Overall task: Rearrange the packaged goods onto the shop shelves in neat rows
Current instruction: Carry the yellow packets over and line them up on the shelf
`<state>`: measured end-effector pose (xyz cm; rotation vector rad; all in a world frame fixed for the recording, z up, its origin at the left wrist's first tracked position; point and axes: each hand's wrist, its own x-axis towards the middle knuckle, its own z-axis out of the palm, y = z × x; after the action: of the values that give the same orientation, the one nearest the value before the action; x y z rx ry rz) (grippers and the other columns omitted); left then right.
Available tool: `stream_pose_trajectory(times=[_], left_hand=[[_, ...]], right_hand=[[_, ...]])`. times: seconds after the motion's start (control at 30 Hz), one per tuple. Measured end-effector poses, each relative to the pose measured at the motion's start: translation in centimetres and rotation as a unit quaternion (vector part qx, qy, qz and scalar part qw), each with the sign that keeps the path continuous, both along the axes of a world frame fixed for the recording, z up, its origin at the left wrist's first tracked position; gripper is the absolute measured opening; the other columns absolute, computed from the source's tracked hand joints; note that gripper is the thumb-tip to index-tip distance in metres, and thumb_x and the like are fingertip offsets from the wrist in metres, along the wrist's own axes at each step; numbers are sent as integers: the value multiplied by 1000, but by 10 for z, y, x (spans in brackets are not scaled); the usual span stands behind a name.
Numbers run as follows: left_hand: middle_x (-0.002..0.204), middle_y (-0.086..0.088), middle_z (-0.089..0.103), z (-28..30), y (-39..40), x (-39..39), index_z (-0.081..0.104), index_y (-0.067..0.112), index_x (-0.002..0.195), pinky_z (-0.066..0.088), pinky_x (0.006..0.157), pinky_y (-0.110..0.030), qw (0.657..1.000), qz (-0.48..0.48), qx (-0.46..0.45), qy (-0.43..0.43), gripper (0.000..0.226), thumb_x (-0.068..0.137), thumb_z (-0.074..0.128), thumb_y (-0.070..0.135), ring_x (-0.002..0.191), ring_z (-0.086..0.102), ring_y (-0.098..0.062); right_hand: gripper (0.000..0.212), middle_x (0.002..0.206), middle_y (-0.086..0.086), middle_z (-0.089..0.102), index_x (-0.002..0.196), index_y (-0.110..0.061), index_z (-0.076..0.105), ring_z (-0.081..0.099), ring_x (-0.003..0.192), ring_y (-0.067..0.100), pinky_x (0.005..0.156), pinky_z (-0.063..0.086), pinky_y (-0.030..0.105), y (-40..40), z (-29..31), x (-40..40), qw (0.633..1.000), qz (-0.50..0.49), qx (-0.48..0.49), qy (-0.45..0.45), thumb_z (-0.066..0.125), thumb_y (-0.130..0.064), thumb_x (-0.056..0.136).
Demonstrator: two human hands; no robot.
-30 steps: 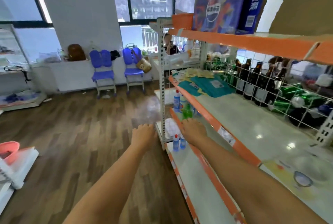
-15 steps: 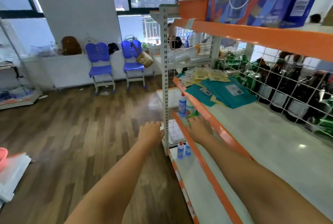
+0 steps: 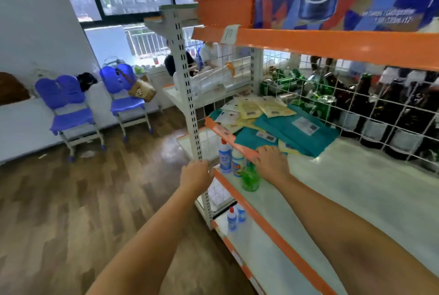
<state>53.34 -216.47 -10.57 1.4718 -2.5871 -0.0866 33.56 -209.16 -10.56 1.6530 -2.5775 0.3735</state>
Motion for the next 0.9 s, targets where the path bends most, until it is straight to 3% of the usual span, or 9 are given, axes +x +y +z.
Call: stream_pose_trajectory(times=[0.13, 0.43, 0.7, 0.8, 0.9], left_hand=[[118, -6, 60, -11, -23, -36, 53, 15, 119, 47, 88, -34, 998, -52, -10, -26, 33, 100, 35, 35, 108, 56, -24], [120, -7, 57, -3, -78, -133, 52, 13, 119, 41, 90, -38, 988, -145, -39, 17, 32, 100, 33, 30, 112, 52, -26], [121, -6, 57, 12, -112, -201, 53, 14, 121, 40, 93, -38, 984, -173, -39, 34, 33, 99, 34, 31, 113, 51, -26], [120, -6, 58, 11, -117, -216, 54, 14, 118, 39, 95, -37, 979, -197, -49, 35, 32, 100, 33, 30, 114, 51, -24], [117, -5, 58, 8, -122, -228, 54, 14, 116, 40, 92, -37, 975, -212, -50, 41, 30, 100, 34, 29, 111, 51, -24]], right_hand=[[37, 134, 7, 48, 128, -14, 49, 40, 126, 25, 101, 35, 38, -5, -6, -34, 998, -66, -15, -16, 37, -32, 99], [42, 141, 9, 37, 135, -13, 40, 35, 130, 28, 104, 35, 38, -31, -8, -128, 987, -158, 15, -7, 42, -32, 97], [61, 148, 13, 32, 141, -11, 34, 27, 138, 30, 113, 28, 39, -52, -10, -170, 993, -117, 25, 4, 51, -42, 91], [66, 154, 12, 20, 146, -14, 26, 17, 143, 30, 117, 21, 41, -54, -7, -178, 993, -96, 59, -28, 49, -44, 92], [68, 156, 7, 16, 148, -18, 21, 19, 143, 29, 115, 26, 42, -53, -6, -185, 990, -92, 80, -71, 48, -46, 93]])
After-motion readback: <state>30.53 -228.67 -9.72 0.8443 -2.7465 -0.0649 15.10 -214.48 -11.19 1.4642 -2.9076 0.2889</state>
